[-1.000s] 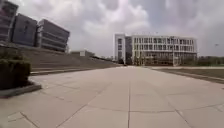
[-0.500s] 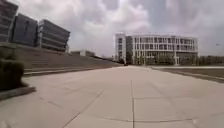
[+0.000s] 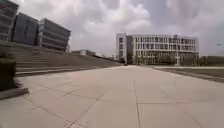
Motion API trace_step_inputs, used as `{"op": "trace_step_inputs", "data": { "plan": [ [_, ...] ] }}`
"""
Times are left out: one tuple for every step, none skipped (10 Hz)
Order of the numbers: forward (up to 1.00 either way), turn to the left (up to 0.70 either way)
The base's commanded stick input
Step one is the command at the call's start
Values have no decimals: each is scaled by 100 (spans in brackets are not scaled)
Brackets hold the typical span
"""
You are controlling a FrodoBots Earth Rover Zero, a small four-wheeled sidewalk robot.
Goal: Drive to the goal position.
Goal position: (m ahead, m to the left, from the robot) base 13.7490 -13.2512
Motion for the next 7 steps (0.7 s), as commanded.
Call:
{"op": "trace_step_inputs", "data": {
  "plan": [
    [50, -2],
    [50, -2],
    [50, -2],
    [50, -2],
    [50, -2],
    [50, -2],
    [50, -2]
  ]
}}
